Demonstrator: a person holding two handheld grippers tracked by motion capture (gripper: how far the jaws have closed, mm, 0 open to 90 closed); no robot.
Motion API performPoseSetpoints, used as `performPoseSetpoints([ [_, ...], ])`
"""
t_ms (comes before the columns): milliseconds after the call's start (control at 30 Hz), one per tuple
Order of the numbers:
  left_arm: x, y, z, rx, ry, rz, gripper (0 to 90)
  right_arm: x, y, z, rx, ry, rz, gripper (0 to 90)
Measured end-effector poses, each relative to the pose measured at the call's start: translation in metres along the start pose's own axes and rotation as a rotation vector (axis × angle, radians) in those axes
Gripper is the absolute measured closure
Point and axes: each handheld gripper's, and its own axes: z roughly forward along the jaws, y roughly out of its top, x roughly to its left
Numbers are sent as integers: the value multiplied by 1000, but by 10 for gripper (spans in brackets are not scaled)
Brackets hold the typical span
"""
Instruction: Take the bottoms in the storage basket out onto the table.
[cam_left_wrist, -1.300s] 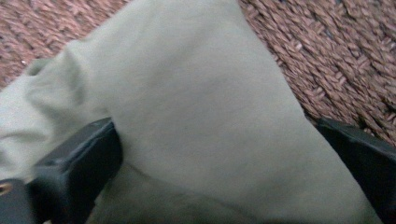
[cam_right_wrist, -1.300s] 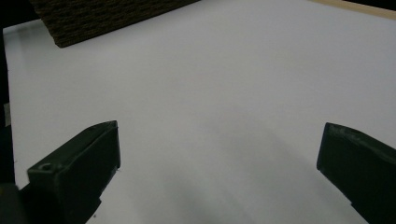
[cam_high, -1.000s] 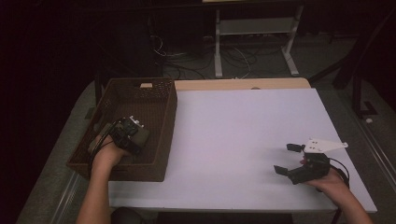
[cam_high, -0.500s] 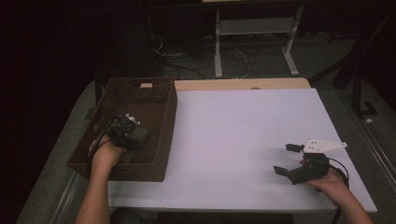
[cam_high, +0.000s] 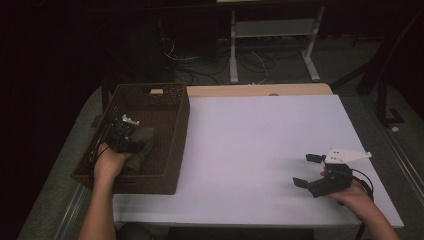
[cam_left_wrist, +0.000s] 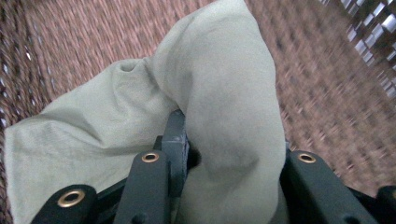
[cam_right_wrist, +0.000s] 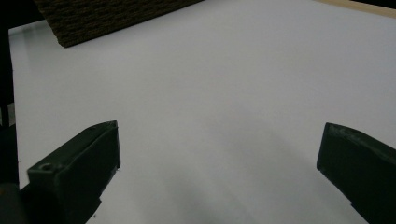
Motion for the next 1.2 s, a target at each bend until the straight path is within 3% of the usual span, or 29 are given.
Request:
performPoseSetpoints([
  [533, 16, -7, -29, -201, -59, -66, 644, 0, 0, 1, 3, 2, 1, 0],
  [767, 21, -9, -40, -308, -121, -90, 647, 0, 0, 1, 4, 2, 2, 0],
  [1200, 18, -4, -56, -443, -209, -102, 647, 1, 0, 1, 8, 5, 1, 0],
])
